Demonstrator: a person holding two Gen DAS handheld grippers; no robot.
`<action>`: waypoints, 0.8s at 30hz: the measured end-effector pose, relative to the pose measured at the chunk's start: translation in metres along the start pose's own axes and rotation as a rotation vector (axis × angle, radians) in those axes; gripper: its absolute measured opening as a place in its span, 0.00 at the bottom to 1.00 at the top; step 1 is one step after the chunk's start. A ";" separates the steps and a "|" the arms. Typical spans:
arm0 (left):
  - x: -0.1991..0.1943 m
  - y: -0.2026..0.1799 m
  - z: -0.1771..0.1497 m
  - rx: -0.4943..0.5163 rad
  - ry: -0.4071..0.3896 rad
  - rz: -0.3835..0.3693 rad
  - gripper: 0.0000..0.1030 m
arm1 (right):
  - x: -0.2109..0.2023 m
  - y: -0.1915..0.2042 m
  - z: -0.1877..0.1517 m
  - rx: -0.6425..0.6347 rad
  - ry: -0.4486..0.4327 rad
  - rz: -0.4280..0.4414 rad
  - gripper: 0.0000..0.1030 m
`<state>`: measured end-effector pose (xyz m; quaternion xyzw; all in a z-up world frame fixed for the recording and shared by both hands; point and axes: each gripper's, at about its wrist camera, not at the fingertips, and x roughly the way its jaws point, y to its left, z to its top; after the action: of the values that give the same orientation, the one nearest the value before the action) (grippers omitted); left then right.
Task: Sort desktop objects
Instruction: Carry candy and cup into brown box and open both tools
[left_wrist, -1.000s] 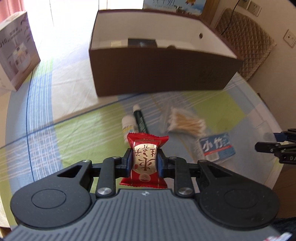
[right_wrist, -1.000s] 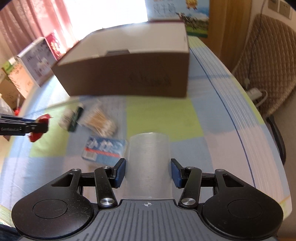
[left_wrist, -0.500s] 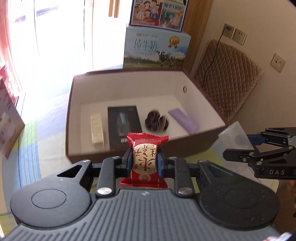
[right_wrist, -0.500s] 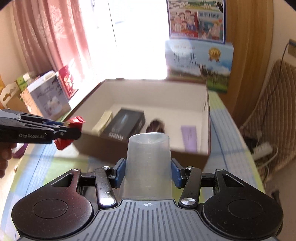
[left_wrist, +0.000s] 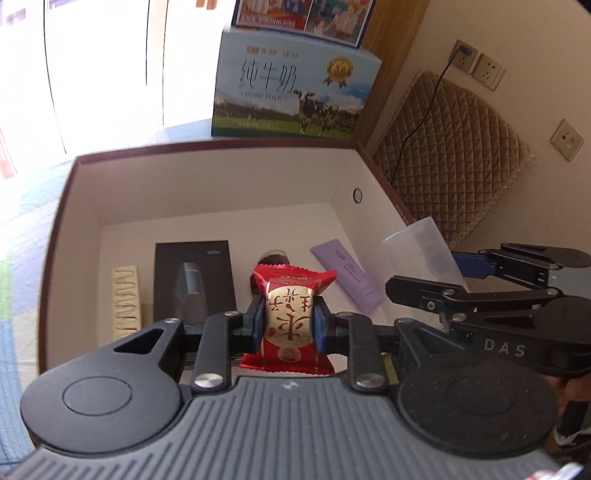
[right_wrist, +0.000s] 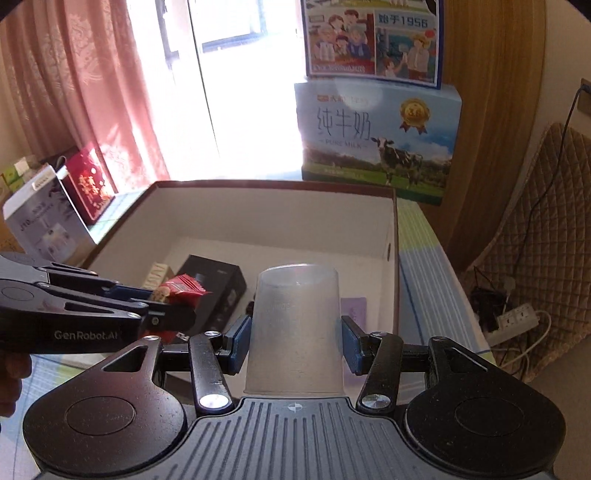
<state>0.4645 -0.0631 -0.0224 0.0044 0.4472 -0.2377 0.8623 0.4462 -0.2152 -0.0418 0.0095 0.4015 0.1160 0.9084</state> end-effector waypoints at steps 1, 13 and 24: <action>0.006 0.000 0.000 -0.005 0.011 -0.002 0.21 | 0.004 -0.001 0.000 -0.001 0.006 -0.001 0.47; 0.054 -0.005 0.003 -0.015 0.110 0.027 0.22 | 0.034 -0.010 -0.002 -0.042 0.072 -0.017 0.47; 0.063 -0.003 0.005 -0.010 0.133 0.027 0.23 | 0.044 -0.013 0.001 -0.070 0.108 -0.008 0.47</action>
<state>0.4983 -0.0927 -0.0674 0.0216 0.5046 -0.2229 0.8338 0.4780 -0.2181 -0.0745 -0.0302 0.4456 0.1269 0.8857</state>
